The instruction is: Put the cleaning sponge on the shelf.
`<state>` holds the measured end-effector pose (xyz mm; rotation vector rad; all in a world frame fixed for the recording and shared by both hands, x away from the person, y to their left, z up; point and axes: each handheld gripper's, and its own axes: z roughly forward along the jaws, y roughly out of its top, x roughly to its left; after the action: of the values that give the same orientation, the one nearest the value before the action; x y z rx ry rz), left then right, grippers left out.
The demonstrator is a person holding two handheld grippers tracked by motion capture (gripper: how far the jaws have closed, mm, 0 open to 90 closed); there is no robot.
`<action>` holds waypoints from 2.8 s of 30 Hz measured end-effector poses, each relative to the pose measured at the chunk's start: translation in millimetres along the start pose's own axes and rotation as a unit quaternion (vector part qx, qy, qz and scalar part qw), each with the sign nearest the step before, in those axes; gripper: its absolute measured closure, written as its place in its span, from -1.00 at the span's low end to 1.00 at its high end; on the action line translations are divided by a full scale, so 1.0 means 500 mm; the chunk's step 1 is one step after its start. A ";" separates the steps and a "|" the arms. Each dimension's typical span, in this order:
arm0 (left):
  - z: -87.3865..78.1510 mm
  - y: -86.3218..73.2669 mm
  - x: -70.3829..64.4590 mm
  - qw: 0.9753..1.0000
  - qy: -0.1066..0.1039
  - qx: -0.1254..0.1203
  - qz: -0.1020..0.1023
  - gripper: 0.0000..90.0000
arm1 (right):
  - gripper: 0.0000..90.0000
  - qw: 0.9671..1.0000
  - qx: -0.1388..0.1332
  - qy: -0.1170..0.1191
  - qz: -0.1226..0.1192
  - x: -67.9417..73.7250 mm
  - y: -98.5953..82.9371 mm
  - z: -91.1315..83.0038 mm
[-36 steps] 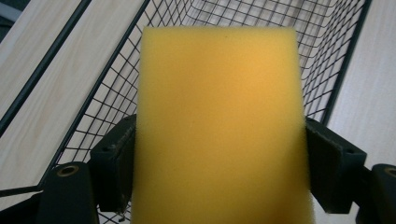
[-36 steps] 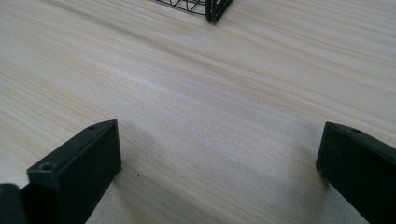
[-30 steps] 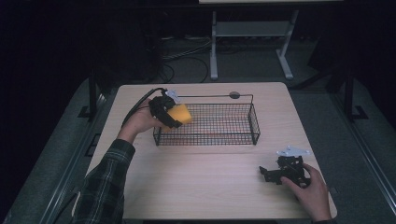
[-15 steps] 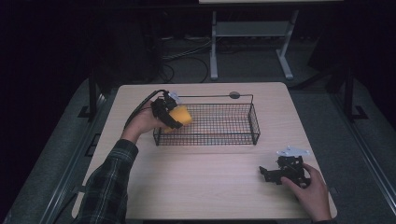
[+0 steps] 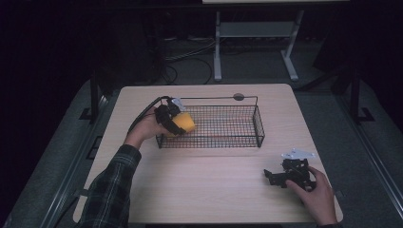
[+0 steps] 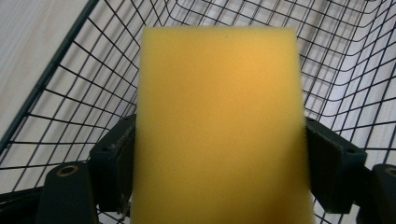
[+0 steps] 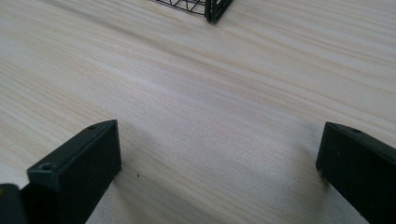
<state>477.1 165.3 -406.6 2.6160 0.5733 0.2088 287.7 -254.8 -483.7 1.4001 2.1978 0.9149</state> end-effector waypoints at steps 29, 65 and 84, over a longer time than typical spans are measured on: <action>0.017 -0.007 0.001 1.000 0.002 0.018 -0.002 -0.59 | -1.00 1.000 0.000 0.000 0.000 0.000 0.000 0.000; -0.175 -0.137 -0.113 0.990 0.077 -0.090 -0.073 -0.61 | -1.00 1.000 0.000 0.000 -0.002 -0.001 0.001 0.001; -0.130 -0.264 -0.212 0.987 0.089 -0.094 -0.094 -0.62 | -1.00 1.000 0.000 0.000 -0.002 0.000 0.001 0.001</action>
<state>318.5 252.7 -415.0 2.3598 0.8165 0.4186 288.7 -254.6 -483.7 1.3948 2.2001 0.9137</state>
